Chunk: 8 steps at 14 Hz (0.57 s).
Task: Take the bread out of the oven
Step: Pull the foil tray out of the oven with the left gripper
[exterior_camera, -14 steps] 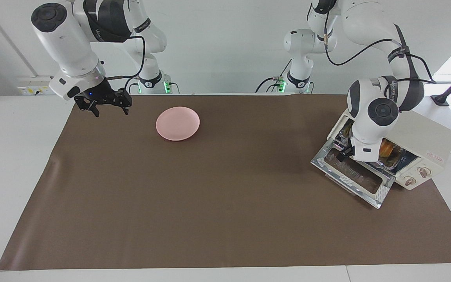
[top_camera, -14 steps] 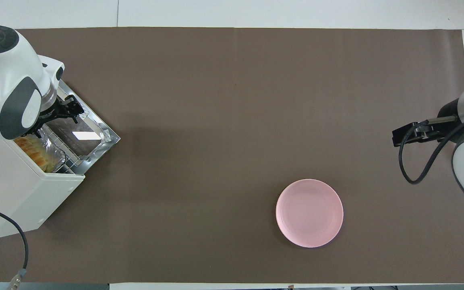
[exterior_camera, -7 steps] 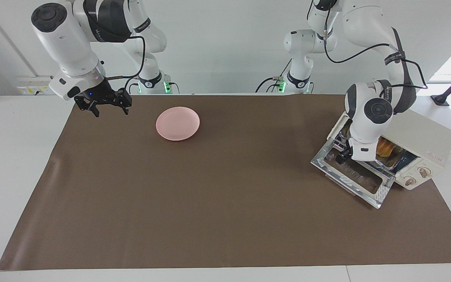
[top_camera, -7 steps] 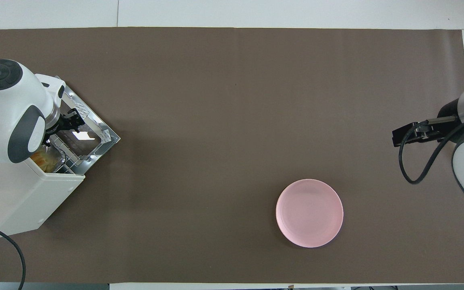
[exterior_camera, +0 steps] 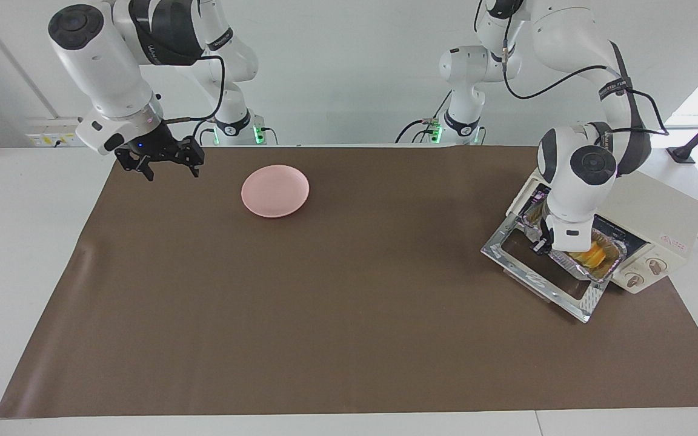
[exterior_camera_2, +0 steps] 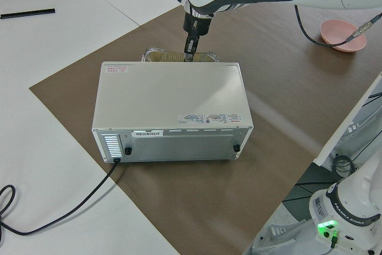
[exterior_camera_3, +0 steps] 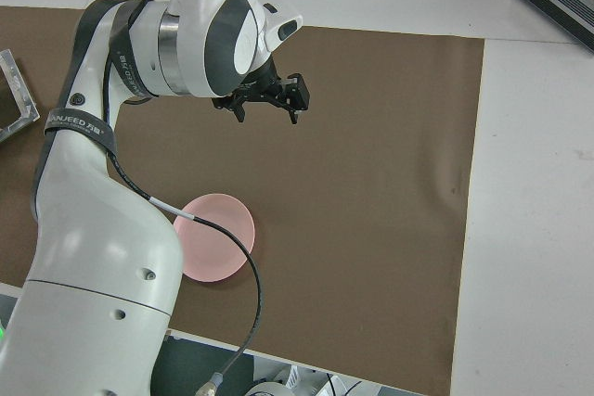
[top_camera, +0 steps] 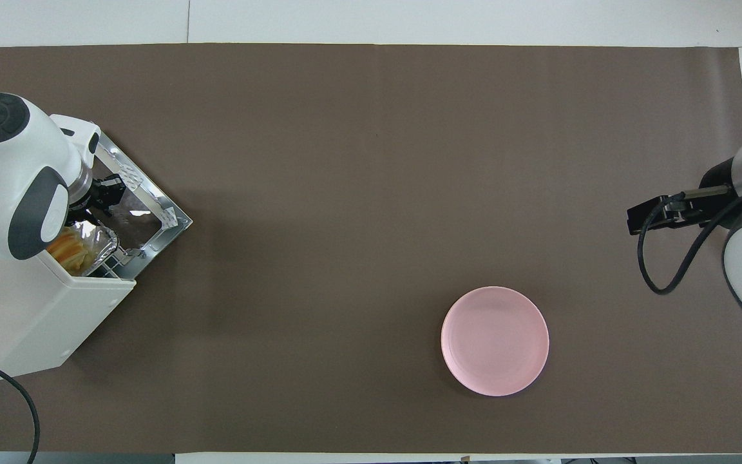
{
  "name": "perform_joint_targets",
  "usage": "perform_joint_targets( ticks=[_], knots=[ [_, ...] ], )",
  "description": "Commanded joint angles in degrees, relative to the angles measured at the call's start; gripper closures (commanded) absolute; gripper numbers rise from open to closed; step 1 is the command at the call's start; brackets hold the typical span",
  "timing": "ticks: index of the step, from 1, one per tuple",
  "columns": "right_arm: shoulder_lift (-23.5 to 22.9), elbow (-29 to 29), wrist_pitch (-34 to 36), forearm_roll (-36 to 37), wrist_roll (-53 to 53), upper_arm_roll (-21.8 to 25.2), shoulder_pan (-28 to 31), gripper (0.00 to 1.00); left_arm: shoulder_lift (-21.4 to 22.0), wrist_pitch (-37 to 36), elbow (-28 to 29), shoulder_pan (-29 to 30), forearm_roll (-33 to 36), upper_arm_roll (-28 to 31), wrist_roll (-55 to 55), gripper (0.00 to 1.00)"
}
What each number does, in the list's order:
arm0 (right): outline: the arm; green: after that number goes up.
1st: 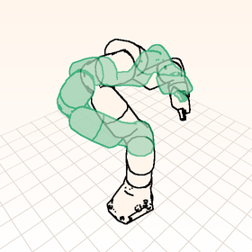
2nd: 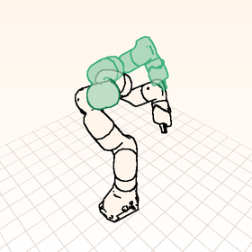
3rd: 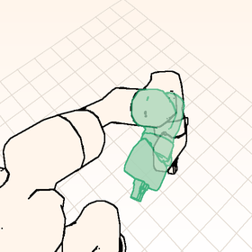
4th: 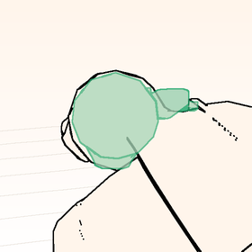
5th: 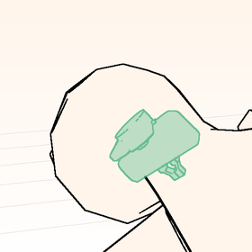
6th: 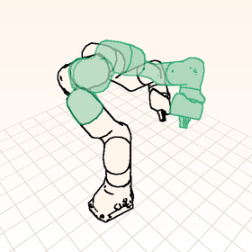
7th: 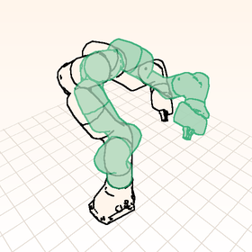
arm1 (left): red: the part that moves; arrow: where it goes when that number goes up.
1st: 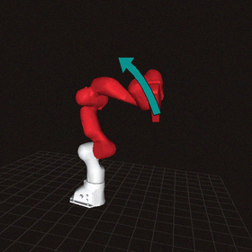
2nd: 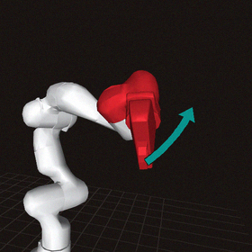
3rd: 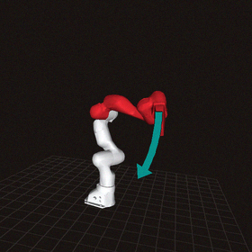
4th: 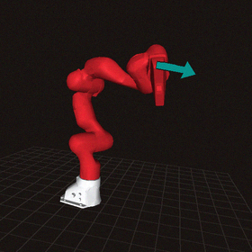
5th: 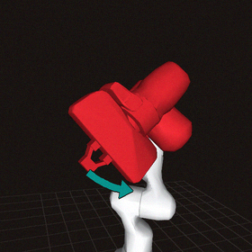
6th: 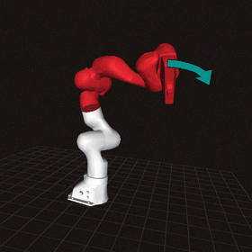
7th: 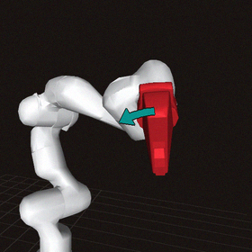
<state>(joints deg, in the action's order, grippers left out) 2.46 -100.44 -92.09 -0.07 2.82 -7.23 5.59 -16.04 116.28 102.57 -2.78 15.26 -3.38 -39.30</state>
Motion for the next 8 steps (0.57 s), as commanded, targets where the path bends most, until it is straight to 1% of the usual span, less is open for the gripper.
perform_joint_targets(
  ticks=[1,2,4,5,6,8],
  knots=[
    [1.15,-1.25,-0.20,0.78,1.49,-0.76,1.00,0.00,-3.29,0.53,-5.53,-6.50,-2.24,0.48,0.89,1.00],
    [1.15,-1.25,-0.20,0.78,1.49,-0.76,1.00,0.00,-4.34,0.88,-8.41,-9.58,-5.56,0.48,0.98,1.00],
    [1.23,-1.25,-0.20,0.78,1.58,-0.76,1.00,0.00,-7.77,-0.08,-14.65,-14.33,-11.45,0.48,0.72,1.00],
    [1.15,-1.25,-0.20,0.78,1.49,-0.76,1.00,0.00,-9.52,0.00,-16.08,-16.70,-13.83,0.56,0.54,1.00],
    [1.15,-1.25,-0.20,0.78,1.49,-0.76,1.00,0.00,-10.76,0.35,-16.70,-20.03,-14.72,0.65,0.45,1.00],
    [1.23,-1.25,-0.20,0.78,1.58,-0.76,1.00,0.00,-11.12,0.97,-16.71,-25.32,-15.17,0.48,0.45,1.00]
  ],
)
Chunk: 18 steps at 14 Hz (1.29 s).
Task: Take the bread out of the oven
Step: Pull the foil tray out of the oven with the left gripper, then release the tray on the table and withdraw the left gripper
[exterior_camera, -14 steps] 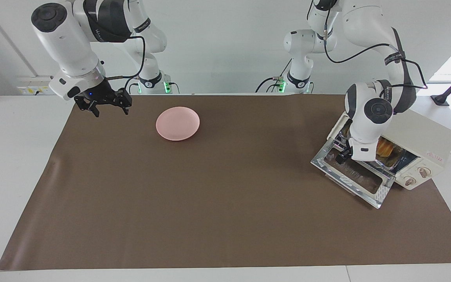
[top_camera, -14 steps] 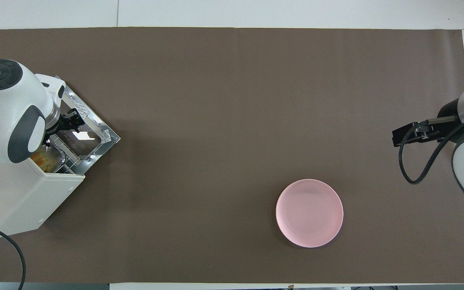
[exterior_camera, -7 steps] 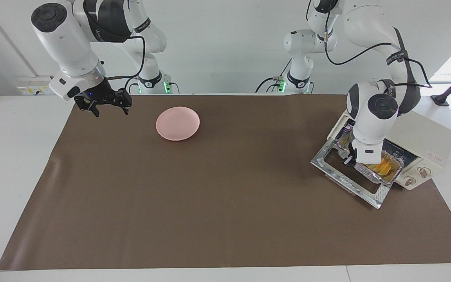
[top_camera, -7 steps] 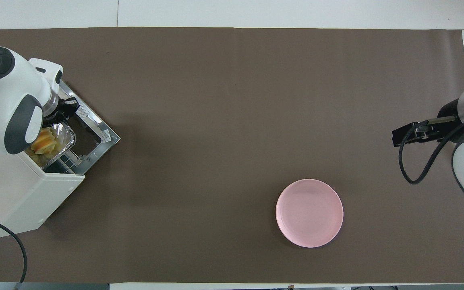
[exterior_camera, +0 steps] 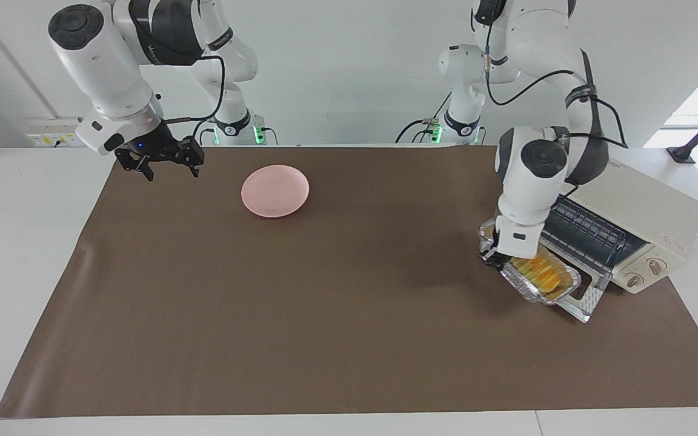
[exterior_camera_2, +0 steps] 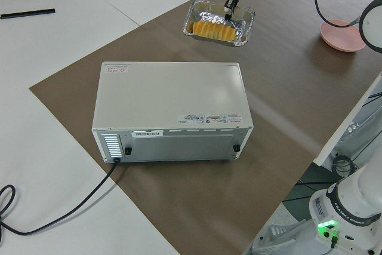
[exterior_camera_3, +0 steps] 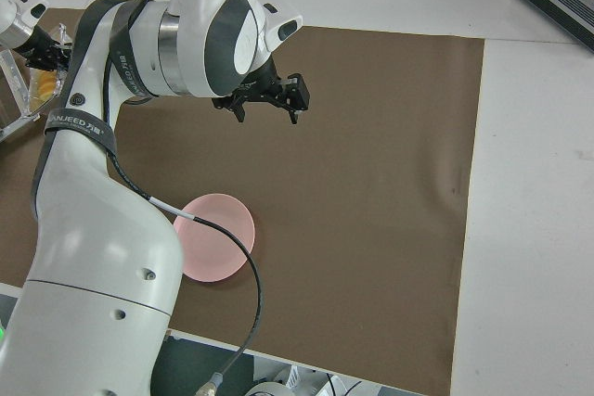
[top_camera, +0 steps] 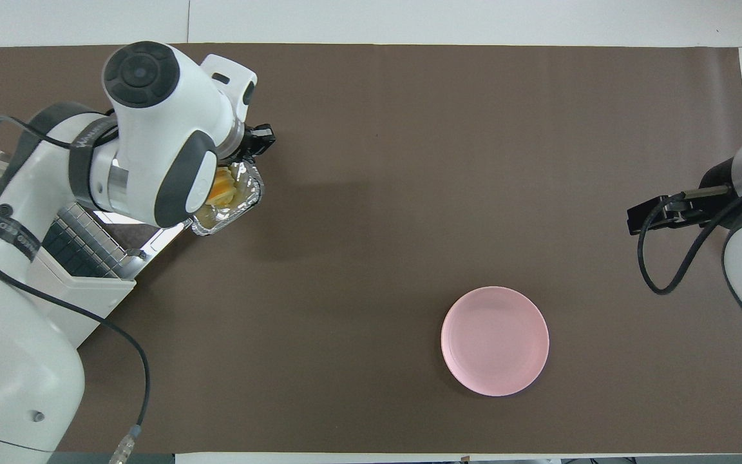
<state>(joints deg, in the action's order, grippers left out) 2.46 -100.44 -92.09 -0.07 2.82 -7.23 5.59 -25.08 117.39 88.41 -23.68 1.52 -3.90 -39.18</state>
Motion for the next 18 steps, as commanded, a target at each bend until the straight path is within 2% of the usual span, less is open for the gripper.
perform_joint_targets(
  ticks=[1,3,6,9,11,13,14,15,16,18],
  knots=[
    [1.24,-1.25,-0.20,0.77,1.49,-0.76,1.00,0.00,-1.99,0.29,-2.28,-7.41,-3.00,1.09,0.25,1.00],
    [1.15,-1.25,-0.20,0.77,1.49,-0.76,1.00,0.00,-2.08,0.73,-2.10,-11.46,-4.15,1.09,0.16,1.00],
    [1.15,-1.25,-0.20,0.77,1.49,-0.76,1.00,0.00,-1.99,6.25,0.69,-17.70,-5.12,1.09,0.59,1.00],
    [1.24,-1.25,-0.20,0.77,1.58,-0.76,1.00,0.00,-1.64,8.56,2.81,-19.73,-5.21,1.00,1.12,1.00],
    [1.23,-1.25,-0.20,0.77,1.49,-0.76,1.00,0.00,-0.33,8.73,6.41,-20.97,-5.21,1.00,1.30,1.00],
    [1.24,-1.25,-0.20,0.77,1.58,-0.76,1.00,0.00,-0.06,8.64,6.69,-21.06,-5.30,0.92,1.21,1.00],
    [1.24,-1.25,-0.20,0.77,1.58,-0.76,1.00,0.00,-0.06,8.56,6.68,-21.06,-5.91,0.92,0.69,0.91],
    [1.24,-1.25,-0.20,0.77,1.58,-0.76,1.00,0.00,-0.06,8.47,6.60,-21.06,-7.74,0.92,0.60,0.77],
    [1.24,-1.25,-0.20,0.77,1.49,-0.76,1.00,0.00,-0.06,8.21,6.34,-21.06,-8.98,1.00,0.42,0.49],
    [1.24,-1.25,-0.20,0.77,1.58,-0.76,1.00,0.00,0.03,8.20,5.55,-20.80,-9.60,1.00,0.42,0.05]
  ],
)
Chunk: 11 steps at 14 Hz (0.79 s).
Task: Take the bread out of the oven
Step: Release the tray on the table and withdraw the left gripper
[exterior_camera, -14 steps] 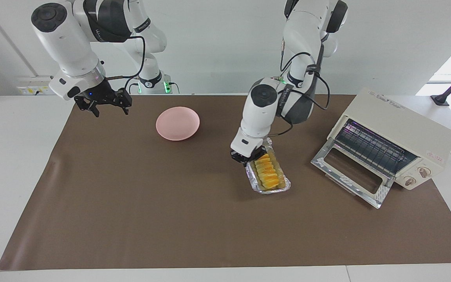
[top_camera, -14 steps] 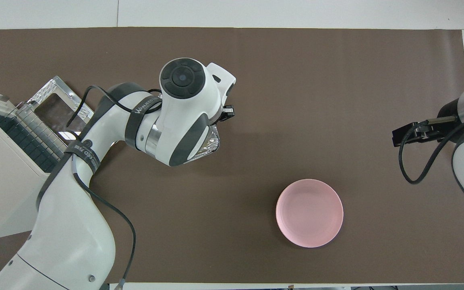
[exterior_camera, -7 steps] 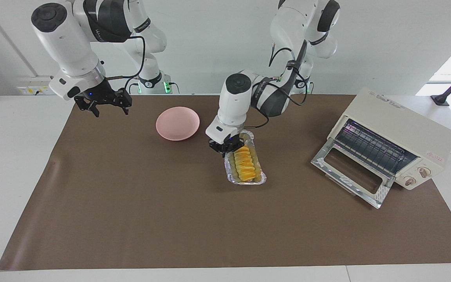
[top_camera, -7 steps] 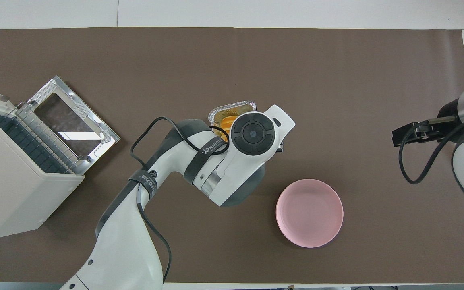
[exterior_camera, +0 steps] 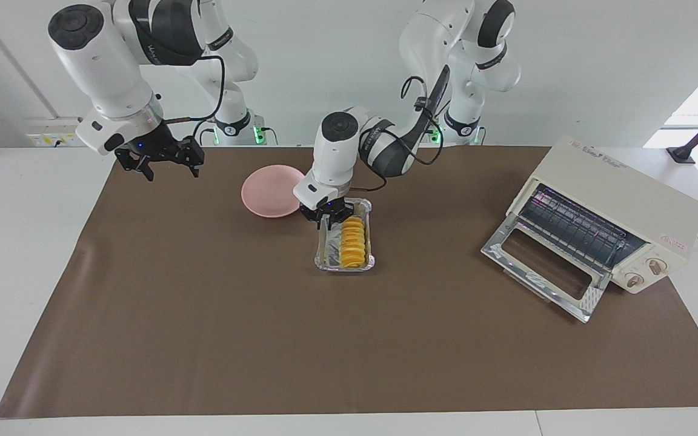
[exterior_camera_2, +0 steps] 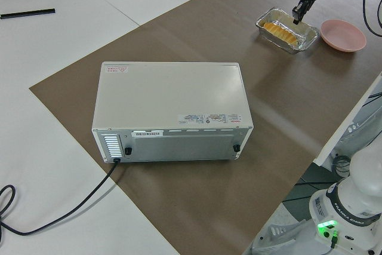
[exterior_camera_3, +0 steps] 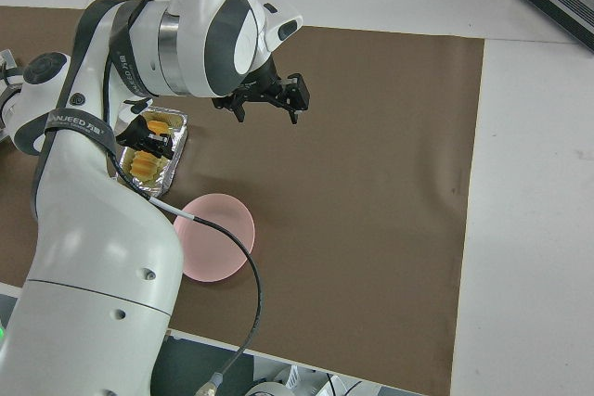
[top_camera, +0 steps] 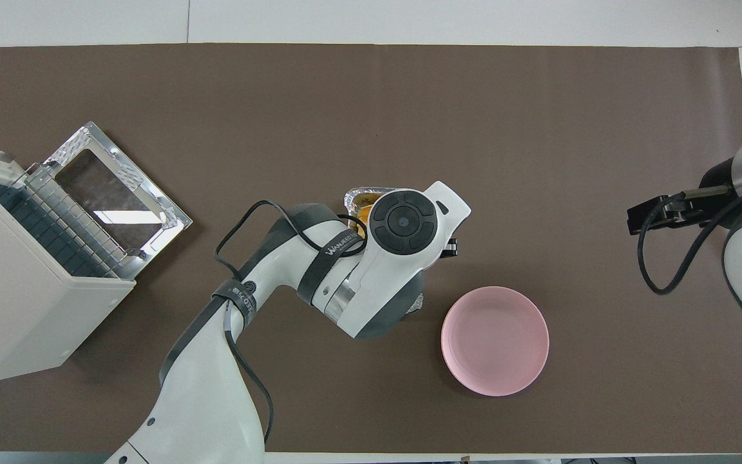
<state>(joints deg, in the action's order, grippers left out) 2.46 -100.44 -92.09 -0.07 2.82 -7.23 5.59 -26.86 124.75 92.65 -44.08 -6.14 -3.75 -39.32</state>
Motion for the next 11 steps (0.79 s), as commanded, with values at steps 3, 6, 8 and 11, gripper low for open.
perform_joint_targets(
  ticks=[3,6,8,11],
  knots=[
    [1.23,-1.25,-0.20,0.78,1.49,-0.76,1.00,0.00,5.75,-0.73,0.87,3.18,-2.74,1.38,0.56,0.00],
    [1.24,-1.25,-0.20,0.78,1.58,-0.76,1.00,0.00,10.58,-9.23,0.87,10.83,-2.65,1.46,1.09,0.00],
    [1.24,-1.25,-0.29,0.78,1.49,-0.76,1.00,0.00,12.88,-14.34,0.95,16.80,-2.21,1.55,1.44,0.00],
    [1.15,-1.16,-0.20,0.78,1.58,-0.59,2.57,0.00,16.21,-21.36,1.13,26.30,0.41,1.90,6.16,0.00]
  ],
)
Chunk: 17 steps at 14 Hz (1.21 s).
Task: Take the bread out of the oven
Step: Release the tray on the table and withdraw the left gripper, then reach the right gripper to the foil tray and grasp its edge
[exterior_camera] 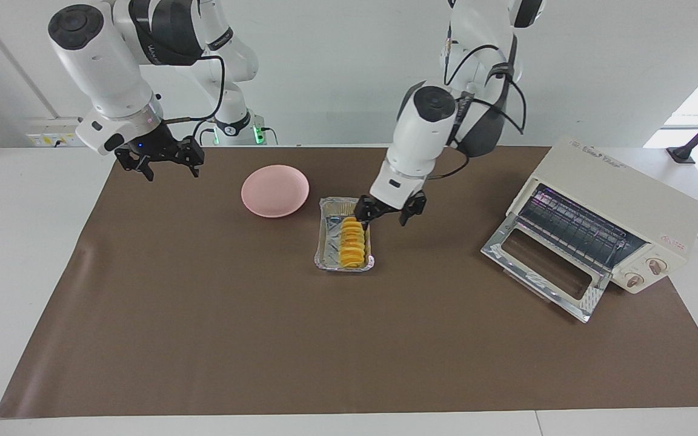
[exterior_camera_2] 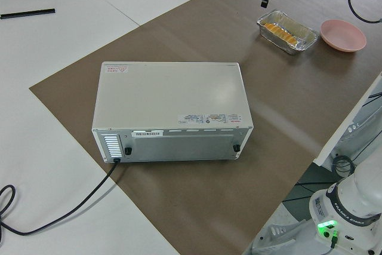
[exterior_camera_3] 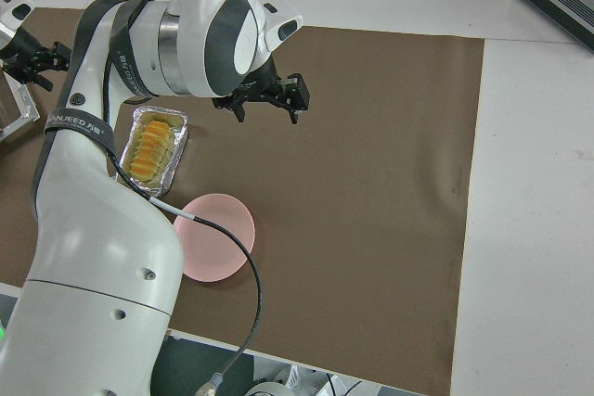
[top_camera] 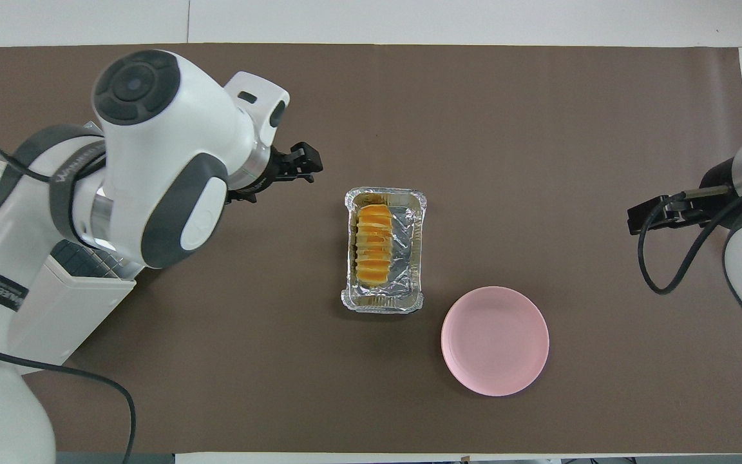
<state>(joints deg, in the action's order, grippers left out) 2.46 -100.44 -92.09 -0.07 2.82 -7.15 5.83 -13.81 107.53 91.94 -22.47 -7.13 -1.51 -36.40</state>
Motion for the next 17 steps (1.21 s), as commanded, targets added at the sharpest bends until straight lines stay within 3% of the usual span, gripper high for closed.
perform_joint_targets(
  ticks=[1,4,6,8,11,15,17],
  knots=[
    [1.23,-1.16,-0.20,0.77,1.93,-0.76,2.25,0.00,4.30,-6.52,1.84,6.72,3.94,0.10,6.05,0.00],
    [1.24,-1.69,-2.47,0.16,1.23,-1.63,0.94,0.00,8.08,-13.73,2.02,17.95,4.75,0.28,22.18,0.00],
    [0.19,-3.79,-8.00,-0.02,-5.15,-1.90,-5.54,0.00,10.89,-20.05,2.63,20.88,4.75,0.28,31.00,0.00],
    [-4.28,-3.45,-13.09,-0.11,-14.81,-1.90,-12.75,0.00,13.01,-23.33,3.86,22.29,5.02,0.37,33.32,0.00],
    [-11.23,-4.06,-22.32,-1.77,-26.78,-1.99,-19.00,0.00,14.24,-24.30,4.48,22.47,5.10,0.37,33.85,0.00],
    [-12.91,-14.94,-37.87,-12.91,-29.18,-1.99,-20.77,0.00,14.60,-24.21,5.01,22.47,5.19,0.28,34.73,0.00],
    [-14.32,-16.89,-40.62,-13.73,-29.18,-1.99,-22.96,0.00,14.60,-23.95,5.00,21.95,5.37,0.28,35.17,0.00]
  ],
)
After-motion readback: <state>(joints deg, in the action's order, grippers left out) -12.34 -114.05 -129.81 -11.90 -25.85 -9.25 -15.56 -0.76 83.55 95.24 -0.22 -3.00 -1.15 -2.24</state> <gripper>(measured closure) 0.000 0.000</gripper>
